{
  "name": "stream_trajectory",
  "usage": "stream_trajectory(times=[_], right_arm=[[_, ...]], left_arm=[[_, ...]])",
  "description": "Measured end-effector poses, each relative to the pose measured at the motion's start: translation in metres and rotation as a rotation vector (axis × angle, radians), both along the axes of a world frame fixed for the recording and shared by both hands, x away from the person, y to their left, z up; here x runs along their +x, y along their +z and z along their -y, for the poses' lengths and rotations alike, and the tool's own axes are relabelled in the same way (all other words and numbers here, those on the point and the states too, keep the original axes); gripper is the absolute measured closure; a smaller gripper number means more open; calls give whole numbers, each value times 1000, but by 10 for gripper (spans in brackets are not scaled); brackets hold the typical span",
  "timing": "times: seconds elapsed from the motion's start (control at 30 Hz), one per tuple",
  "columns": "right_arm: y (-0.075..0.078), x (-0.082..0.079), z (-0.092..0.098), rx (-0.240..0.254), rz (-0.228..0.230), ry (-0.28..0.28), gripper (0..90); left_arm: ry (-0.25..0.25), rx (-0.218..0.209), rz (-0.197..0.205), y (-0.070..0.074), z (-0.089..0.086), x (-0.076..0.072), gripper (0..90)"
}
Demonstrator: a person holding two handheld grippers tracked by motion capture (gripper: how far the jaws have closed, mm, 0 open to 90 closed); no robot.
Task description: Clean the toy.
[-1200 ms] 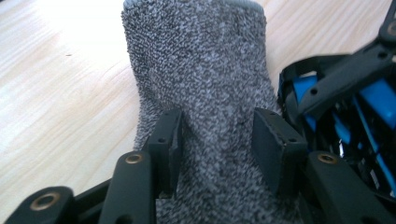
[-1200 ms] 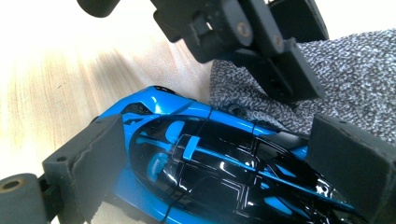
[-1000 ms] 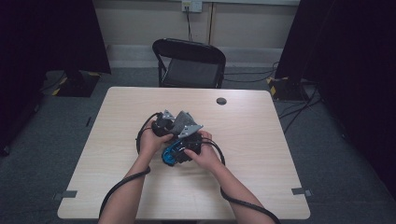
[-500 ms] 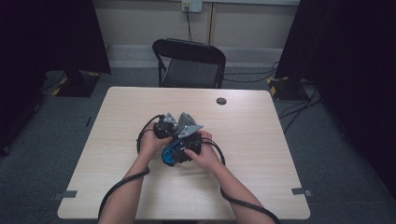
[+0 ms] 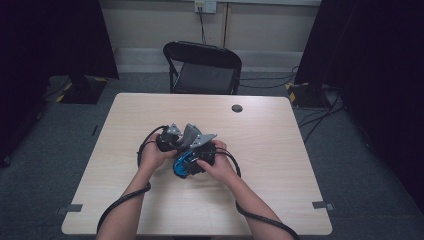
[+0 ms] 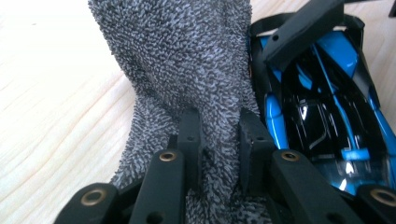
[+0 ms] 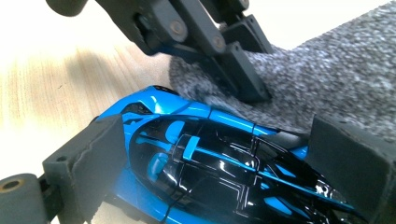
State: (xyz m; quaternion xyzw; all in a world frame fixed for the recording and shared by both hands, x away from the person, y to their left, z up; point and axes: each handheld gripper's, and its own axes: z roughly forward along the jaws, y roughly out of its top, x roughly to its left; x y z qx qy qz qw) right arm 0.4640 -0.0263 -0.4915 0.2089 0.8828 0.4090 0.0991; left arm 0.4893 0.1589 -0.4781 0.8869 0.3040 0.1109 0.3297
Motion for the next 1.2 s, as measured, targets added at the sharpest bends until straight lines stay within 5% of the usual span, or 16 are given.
stream_trajectory(times=[0.33, 0.57, 0.87, 1.2], right_arm=[[1, -1, -2, -9, -6, 2, 45], [1, 0, -2, -12, -6, 2, 45], [1, 0, -1, -9, -3, 0, 45], [1, 0, -1, -11, -5, 5, 44]], left_arm=[[18, -11, 17, 3, -17, -16, 738], [14, 18, 0, 4, -31, -29, 738], [56, -39, 1, 1, -51, -61, 736], [70, -46, -20, 10, -73, -92, 731]])
